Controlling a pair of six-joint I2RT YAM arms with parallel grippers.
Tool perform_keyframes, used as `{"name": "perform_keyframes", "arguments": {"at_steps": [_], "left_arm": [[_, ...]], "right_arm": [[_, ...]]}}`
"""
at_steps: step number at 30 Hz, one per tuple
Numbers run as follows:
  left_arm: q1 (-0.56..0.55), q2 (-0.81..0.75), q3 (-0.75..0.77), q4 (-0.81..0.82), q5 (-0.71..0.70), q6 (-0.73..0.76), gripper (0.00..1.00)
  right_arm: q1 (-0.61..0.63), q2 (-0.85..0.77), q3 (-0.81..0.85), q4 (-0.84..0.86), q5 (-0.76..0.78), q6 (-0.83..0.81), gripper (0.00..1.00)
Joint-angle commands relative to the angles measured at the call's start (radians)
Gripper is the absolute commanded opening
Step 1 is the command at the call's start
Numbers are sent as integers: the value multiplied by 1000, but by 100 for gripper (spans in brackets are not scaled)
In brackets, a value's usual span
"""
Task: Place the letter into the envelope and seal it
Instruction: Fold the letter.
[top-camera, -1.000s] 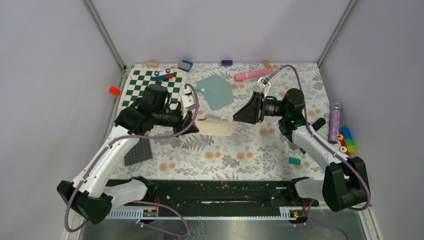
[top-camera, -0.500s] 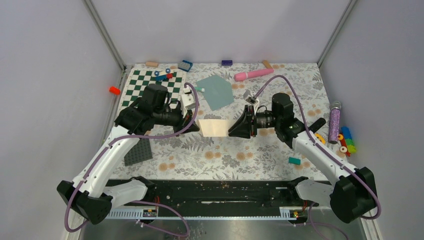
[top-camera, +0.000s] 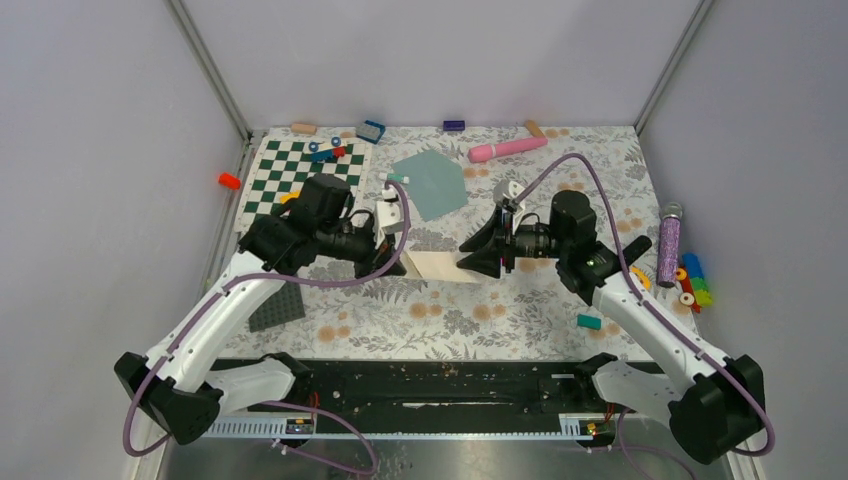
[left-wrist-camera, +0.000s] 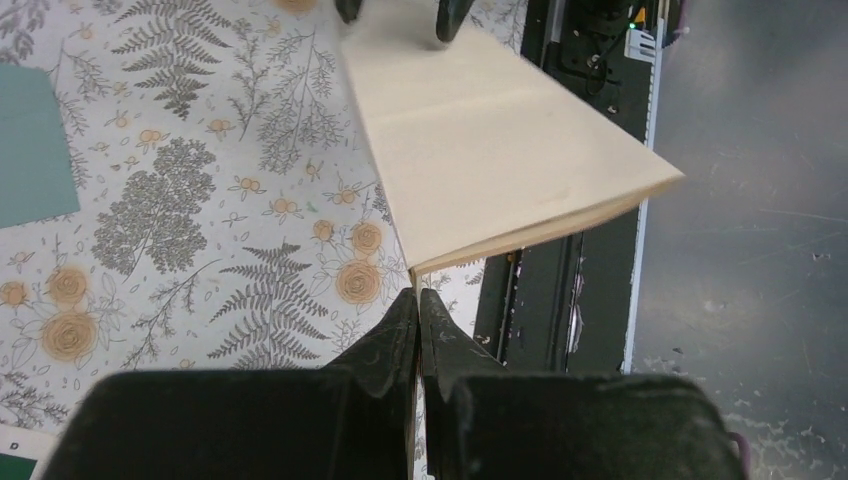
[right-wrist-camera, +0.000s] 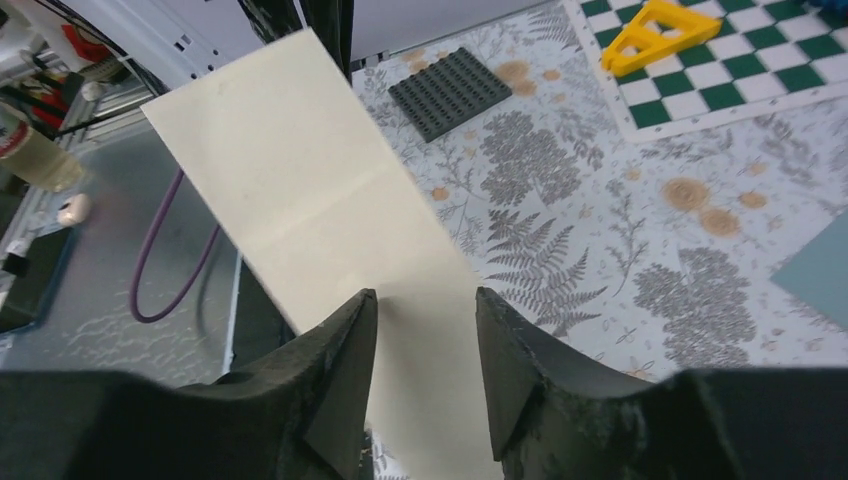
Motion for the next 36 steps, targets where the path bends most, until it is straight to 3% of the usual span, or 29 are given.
{"name": "perform_keyframes", "arguments": {"at_steps": [1, 7, 11, 15, 22, 36], "left_arm": [[-34, 6, 14, -13, -22, 49, 0], [-62, 25, 31, -23, -43, 49, 0], [-65, 28, 36, -24, -47, 46, 0], [-66, 25, 34, -23, -42, 49, 0], [-80, 18, 29, -33, -44, 66, 0], [-88, 20, 47, -4, -75, 24, 0]], "right_arm": [[11, -60, 41, 42, 54, -79, 52], [14, -17, 35, 36, -86, -72, 66], [25, 11, 24, 57, -179, -16, 70], [45, 35, 30, 20, -160, -60, 73], [49, 51, 51, 10, -108, -83, 86], [82, 134, 77, -97, -194, -136, 89]]}}
